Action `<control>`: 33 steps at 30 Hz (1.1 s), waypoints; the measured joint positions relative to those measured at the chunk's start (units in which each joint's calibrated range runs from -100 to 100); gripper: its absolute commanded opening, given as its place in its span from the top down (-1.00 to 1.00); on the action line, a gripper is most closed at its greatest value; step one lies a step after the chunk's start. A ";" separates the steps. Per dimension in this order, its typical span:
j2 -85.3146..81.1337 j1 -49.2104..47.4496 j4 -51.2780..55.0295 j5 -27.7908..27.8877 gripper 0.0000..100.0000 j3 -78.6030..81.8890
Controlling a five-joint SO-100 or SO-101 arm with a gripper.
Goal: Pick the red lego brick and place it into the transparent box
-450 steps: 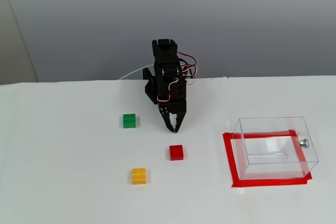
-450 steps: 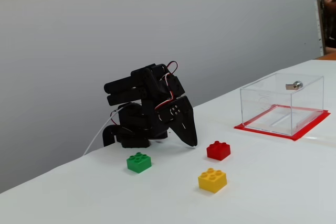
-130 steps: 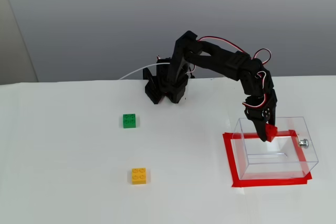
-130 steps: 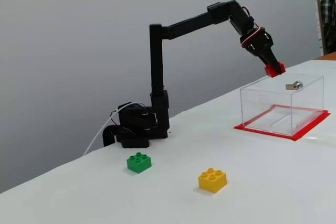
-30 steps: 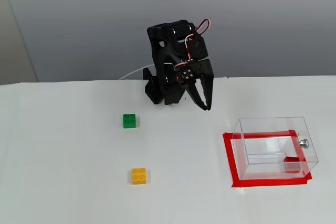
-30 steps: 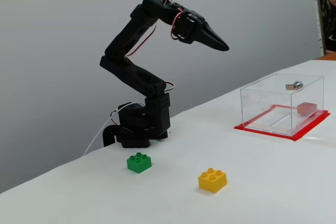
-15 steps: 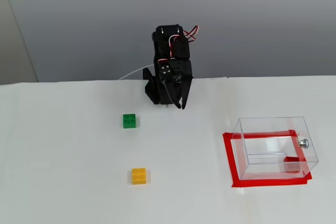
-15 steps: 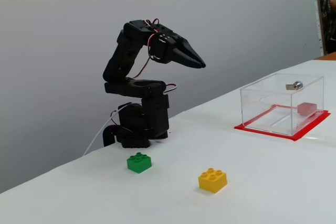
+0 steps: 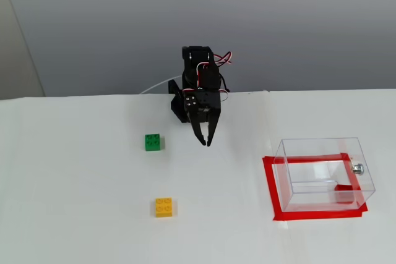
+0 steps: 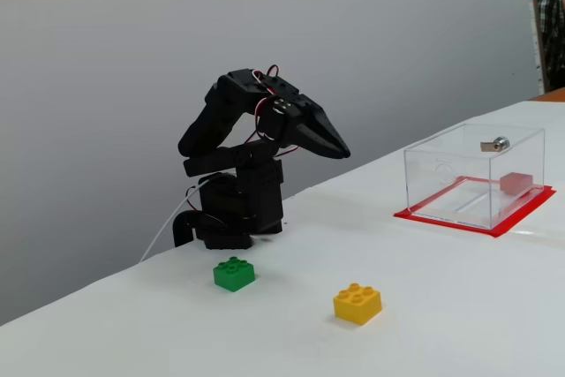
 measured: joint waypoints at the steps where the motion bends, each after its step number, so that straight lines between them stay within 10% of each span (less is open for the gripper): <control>1: -0.08 0.00 -1.29 0.00 0.97 1.94; 21: -0.08 0.32 -5.83 0.00 0.97 24.71; 33: -0.08 0.32 12.17 0.05 0.97 21.71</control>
